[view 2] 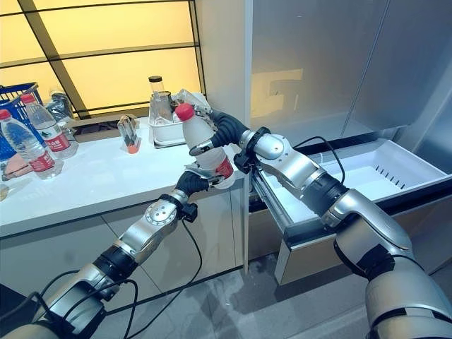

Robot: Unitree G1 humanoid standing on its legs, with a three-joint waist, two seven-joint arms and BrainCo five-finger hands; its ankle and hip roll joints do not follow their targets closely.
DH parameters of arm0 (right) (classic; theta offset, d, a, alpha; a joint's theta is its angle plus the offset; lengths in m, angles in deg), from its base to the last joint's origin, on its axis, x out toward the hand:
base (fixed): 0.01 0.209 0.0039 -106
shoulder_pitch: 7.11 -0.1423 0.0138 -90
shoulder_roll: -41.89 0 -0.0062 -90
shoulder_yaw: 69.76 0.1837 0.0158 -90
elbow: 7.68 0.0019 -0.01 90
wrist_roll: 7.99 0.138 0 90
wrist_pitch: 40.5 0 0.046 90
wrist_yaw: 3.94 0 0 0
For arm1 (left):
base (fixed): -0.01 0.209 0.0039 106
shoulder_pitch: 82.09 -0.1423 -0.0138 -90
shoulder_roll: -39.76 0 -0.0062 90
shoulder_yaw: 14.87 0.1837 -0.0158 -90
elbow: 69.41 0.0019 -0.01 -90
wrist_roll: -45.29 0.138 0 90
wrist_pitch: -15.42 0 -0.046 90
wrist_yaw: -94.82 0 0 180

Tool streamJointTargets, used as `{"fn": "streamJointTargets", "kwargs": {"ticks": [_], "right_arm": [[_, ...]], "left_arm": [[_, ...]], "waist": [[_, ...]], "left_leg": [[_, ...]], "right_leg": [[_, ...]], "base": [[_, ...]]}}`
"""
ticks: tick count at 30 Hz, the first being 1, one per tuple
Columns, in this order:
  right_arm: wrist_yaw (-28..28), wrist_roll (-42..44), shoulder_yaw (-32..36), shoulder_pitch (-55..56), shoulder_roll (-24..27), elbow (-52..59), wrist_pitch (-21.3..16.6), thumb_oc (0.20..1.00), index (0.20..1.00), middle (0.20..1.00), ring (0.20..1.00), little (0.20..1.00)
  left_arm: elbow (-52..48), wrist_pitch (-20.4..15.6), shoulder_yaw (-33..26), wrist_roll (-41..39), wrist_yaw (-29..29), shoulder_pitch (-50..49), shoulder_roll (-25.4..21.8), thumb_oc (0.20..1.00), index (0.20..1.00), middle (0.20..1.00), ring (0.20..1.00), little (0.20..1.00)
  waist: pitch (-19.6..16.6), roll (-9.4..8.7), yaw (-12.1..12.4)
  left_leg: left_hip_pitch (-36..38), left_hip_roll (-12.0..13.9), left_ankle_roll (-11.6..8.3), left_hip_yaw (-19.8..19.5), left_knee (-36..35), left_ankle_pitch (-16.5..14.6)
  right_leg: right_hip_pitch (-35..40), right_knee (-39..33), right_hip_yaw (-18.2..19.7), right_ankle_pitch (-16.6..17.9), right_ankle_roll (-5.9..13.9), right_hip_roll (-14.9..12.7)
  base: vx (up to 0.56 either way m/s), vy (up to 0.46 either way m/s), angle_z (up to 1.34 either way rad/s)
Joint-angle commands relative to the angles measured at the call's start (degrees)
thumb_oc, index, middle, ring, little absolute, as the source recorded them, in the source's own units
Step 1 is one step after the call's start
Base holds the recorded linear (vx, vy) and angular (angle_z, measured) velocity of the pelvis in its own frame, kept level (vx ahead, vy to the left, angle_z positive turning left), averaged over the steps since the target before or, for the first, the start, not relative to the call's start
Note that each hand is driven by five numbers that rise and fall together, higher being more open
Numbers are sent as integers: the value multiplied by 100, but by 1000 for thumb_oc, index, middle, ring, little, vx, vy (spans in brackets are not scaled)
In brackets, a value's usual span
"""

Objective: Take the drinks into the refrigerator

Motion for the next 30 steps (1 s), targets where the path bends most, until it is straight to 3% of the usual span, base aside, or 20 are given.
{"fn": "streamJointTargets", "kwargs": {"ticks": [1,4,14,15,16,30], "right_arm": [[-75,243,-193,-806,-91,-484,-162,1000,1000,1000,1000,1000],[-87,164,-172,-733,-233,-407,-168,1000,1000,1000,1000,1000],[-298,-128,18,-583,-520,-526,-216,1000,1000,1000,1000,1000],[-312,-214,22,-597,-541,-525,-222,733,733,733,733,733],[-346,-258,41,-577,-561,-511,-231,200,200,200,200,200],[-569,-514,226,-465,-658,-423,-290,200,200,200,200,200]], "left_arm": [[278,-541,109,17,-184,1704,79,200,200,200,200,200],[418,-534,156,570,-354,1986,-12,200,200,200,200,200],[405,-496,140,1311,-653,2193,-94,200,200,200,200,200],[413,-496,139,1357,-661,2194,-105,200,200,200,200,200],[417,-488,137,1405,-683,2211,-114,200,200,200,200,200],[446,-480,85,1589,-881,2212,-87,200,200,200,200,200]], "waist": [[-179,-85,93],[-176,-57,77],[-170,-33,88],[-169,-36,91],[-168,-36,89],[-172,-53,90]], "left_leg": [[-291,-129,102,-311,225,-182],[-292,-131,105,-299,221,-185],[-292,-132,120,-310,217,-191],[-291,-131,121,-310,210,-189],[-289,-133,121,-308,207,-187],[-347,-139,131,-299,209,-139]], "right_leg": [[473,576,-261,-1126,267,-206],[467,583,-247,-1136,273,-201],[467,588,-237,-1139,280,-209],[470,580,-242,-1138,282,-212],[477,571,-241,-1135,283,-213],[420,546,-228,-1067,281,-224]], "base": [[0,0,0],[0,0,0],[0,0,0],[0,0,0],[-34,-3,0],[-5,0,0]]}}
